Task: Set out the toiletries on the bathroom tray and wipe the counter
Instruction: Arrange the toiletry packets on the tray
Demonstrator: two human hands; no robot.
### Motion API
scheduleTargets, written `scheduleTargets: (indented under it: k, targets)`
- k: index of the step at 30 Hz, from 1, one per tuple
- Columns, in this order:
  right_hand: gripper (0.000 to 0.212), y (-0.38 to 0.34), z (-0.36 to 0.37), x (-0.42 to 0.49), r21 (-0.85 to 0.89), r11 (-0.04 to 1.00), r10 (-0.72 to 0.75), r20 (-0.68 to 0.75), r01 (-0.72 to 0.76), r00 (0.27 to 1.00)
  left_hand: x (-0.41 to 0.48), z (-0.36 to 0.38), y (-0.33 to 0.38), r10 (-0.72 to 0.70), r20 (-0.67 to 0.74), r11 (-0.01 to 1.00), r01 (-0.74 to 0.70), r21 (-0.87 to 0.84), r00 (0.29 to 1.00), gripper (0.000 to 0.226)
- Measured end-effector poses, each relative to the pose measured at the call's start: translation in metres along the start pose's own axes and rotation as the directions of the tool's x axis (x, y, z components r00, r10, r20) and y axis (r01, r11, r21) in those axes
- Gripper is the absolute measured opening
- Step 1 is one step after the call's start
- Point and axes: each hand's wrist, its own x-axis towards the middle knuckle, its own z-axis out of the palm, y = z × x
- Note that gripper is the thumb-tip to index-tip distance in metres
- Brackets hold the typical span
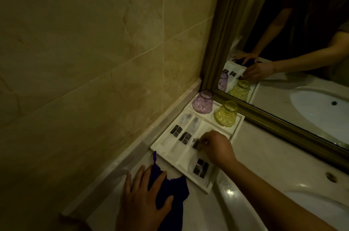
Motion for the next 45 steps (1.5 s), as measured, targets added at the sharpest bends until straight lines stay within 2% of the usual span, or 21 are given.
scheduleTargets:
  k: [7, 11, 16, 21, 26, 32, 36, 40, 45]
  targets:
    - [0.02, -0.002, 0.008, -0.043, -0.156, 0.962, -0.2, 0.15, 0.223, 0.968, 0.0, 0.002, 0.0, 0.001, -0.006, 1.0, -0.001, 0.009, 1.0, 0.066]
    - [0.027, 0.003, 0.007, -0.055, -0.271, 0.941, -0.161, 0.168, 0.203, 0.972, 0.001, 0.0, 0.001, -0.004, -0.023, 1.0, 0.004, 0.005, 1.0, 0.065]
    - [0.029, -0.002, 0.007, -0.042, -0.257, 0.942, -0.2, 0.088, 0.216, 0.976, 0.0, -0.001, 0.002, 0.001, -0.031, 1.0, -0.001, 0.004, 1.0, 0.064]
    - [0.031, -0.007, 0.019, -0.03, -0.278, 0.92, -0.233, 0.176, 0.276, 0.956, 0.0, 0.001, 0.0, 0.009, -0.031, 1.0, -0.009, -0.008, 0.999, 0.065]
    - [0.032, -0.012, 0.029, -0.031, -0.22, 0.943, -0.22, 0.151, 0.249, 0.964, 0.001, 0.005, -0.001, 0.009, -0.046, 1.0, -0.01, -0.02, 0.999, 0.065]
    - [0.03, -0.01, 0.021, -0.045, -0.157, 0.974, -0.161, 0.02, 0.162, 0.987, 0.001, 0.007, -0.002, 0.011, -0.047, 1.0, -0.012, -0.02, 0.999, 0.064]
    - [0.027, -0.003, 0.025, -0.059, -0.227, 0.962, -0.133, 0.084, 0.149, 0.988, 0.0, 0.01, -0.002, 0.026, -0.096, 0.999, -0.03, -0.034, 0.995, 0.062]
    - [0.028, -0.002, 0.027, -0.062, -0.21, 0.966, -0.134, 0.1, 0.152, 0.986, -0.001, 0.01, -0.001, 0.033, -0.118, 0.999, -0.037, -0.037, 0.992, 0.063]
    - [0.02, 0.01, 0.017, -0.062, -0.103, 0.988, -0.111, 0.013, 0.112, 0.994, 0.0, 0.006, 0.002, 0.016, -0.091, 1.0, -0.019, -0.024, 0.996, 0.064]
